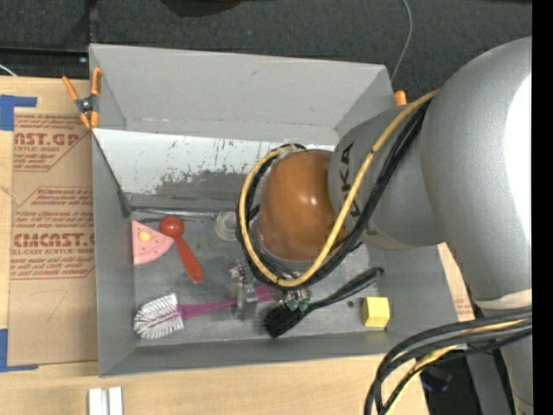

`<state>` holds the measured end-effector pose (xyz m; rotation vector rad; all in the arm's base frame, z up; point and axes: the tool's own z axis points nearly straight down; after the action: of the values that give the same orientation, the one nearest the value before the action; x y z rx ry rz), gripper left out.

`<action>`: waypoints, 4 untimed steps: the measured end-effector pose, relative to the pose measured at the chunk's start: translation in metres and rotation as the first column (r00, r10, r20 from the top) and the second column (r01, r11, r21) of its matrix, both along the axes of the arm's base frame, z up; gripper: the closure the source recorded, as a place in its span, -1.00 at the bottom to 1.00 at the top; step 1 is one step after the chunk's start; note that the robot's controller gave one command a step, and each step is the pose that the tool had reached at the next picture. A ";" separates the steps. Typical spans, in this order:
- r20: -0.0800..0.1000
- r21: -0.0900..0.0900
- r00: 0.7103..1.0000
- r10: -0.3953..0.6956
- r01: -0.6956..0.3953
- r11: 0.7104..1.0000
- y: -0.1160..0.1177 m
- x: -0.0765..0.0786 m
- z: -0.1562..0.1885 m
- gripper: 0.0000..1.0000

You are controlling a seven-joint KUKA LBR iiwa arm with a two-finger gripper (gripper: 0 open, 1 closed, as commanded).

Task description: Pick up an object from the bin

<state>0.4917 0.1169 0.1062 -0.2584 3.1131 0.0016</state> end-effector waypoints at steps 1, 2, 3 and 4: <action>-0.005 0.000 0.995 -0.104 0.104 0.995 -0.044 -0.006 -0.022 -1.00; -0.003 0.001 0.995 -0.103 0.103 0.995 -0.043 -0.005 -0.022 1.00; -0.003 0.001 0.995 -0.103 0.103 0.995 -0.043 -0.005 -0.022 1.00; -0.003 0.002 0.993 -0.117 0.117 0.993 -0.048 -0.002 -0.035 1.00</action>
Offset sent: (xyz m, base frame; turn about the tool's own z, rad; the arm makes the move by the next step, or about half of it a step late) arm 0.0000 0.0000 0.0000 0.0000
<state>0.4900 0.0686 0.0712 -0.0758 3.1254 0.0045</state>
